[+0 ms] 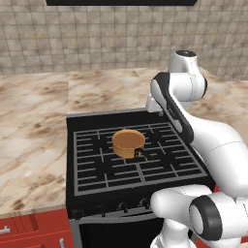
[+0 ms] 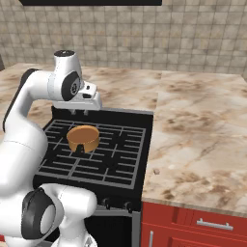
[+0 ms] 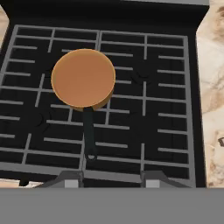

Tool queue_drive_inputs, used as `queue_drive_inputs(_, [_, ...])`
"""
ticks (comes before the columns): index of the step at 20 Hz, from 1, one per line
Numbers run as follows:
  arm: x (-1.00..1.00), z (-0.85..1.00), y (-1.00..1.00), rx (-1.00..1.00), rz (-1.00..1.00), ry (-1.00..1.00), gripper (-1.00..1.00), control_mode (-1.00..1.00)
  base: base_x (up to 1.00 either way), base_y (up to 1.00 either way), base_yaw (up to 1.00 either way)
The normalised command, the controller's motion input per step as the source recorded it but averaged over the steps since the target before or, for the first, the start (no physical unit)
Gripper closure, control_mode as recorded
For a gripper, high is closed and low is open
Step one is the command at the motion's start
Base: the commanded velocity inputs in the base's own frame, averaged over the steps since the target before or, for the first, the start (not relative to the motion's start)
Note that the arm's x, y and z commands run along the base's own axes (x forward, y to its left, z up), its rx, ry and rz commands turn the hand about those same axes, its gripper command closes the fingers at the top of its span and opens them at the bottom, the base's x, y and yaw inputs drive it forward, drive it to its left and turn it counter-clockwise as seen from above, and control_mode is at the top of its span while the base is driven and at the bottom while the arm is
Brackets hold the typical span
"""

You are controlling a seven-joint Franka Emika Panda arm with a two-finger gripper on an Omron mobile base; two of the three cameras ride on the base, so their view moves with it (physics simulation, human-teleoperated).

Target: Pick up the sugar cube(s) and place them in the saucepan with hot chocolate.

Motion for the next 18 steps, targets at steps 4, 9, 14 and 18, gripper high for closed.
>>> queue_drive_inputs(4, [-0.02, -0.03, -0.03, 0.00, 0.00, 0.00, -1.00, -1.00, 0.00, 0.00, 0.00])
queue_drive_inputs(9, [0.00, -0.09, -0.29, 0.00, -0.03, 0.04, -1.00, -1.00, 0.00, 0.00, 0.00])
queue_drive_inputs(14, [-0.12, -0.03, -0.42, 0.00, -0.05, 0.04, -1.00, -1.00, 0.00, 0.00, 0.00])
queue_drive_inputs(18, [-0.17, -0.13, -0.42, 0.00, -0.10, 0.04, -1.00, -1.00, 0.00, 0.00, 0.00])
